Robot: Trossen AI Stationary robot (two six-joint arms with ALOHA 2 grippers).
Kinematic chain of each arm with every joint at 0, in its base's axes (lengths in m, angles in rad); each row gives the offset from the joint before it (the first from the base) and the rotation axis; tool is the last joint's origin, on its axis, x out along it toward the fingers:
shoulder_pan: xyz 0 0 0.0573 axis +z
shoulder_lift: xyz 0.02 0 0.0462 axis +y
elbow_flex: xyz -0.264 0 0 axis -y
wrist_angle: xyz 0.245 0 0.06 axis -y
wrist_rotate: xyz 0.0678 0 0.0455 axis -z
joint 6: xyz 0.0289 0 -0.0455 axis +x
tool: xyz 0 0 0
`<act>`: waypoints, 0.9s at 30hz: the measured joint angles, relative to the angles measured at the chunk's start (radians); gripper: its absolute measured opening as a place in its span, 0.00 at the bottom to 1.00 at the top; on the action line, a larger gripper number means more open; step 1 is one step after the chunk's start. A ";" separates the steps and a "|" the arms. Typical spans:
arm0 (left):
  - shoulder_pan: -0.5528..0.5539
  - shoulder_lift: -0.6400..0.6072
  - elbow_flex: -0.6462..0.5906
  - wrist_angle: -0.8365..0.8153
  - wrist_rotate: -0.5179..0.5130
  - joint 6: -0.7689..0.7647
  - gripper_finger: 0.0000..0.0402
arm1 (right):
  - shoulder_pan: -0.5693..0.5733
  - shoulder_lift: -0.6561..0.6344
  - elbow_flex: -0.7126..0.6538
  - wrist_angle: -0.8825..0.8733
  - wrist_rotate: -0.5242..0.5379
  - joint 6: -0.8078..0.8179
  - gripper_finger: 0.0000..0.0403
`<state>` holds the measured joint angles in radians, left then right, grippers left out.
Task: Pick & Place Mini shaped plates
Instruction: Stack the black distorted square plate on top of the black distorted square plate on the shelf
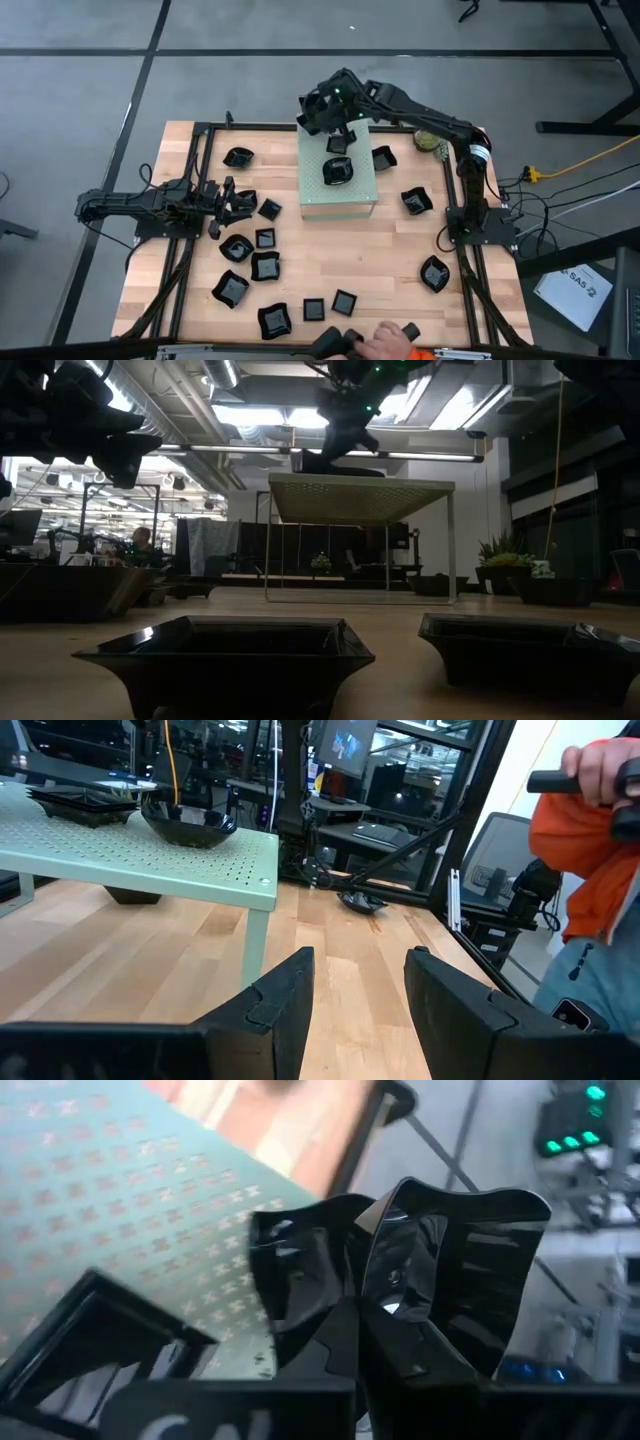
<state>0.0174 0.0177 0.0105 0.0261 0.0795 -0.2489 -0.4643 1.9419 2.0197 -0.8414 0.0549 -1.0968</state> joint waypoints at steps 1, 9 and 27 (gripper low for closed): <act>0.000 0.000 0.000 0.000 0.000 0.000 0.38 | -0.002 0.000 0.000 -0.003 -0.009 -0.018 0.01; 0.000 0.000 0.000 0.000 0.000 0.000 0.38 | -0.021 0.000 0.000 0.003 -0.073 -0.115 0.01; 0.000 0.000 0.000 0.000 0.000 0.000 0.38 | -0.023 0.005 -0.080 0.014 -0.083 -0.164 0.02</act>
<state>0.0177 0.0177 0.0107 0.0261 0.0798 -0.2489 -0.4870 1.9469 1.9396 -0.8273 -0.0277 -1.2606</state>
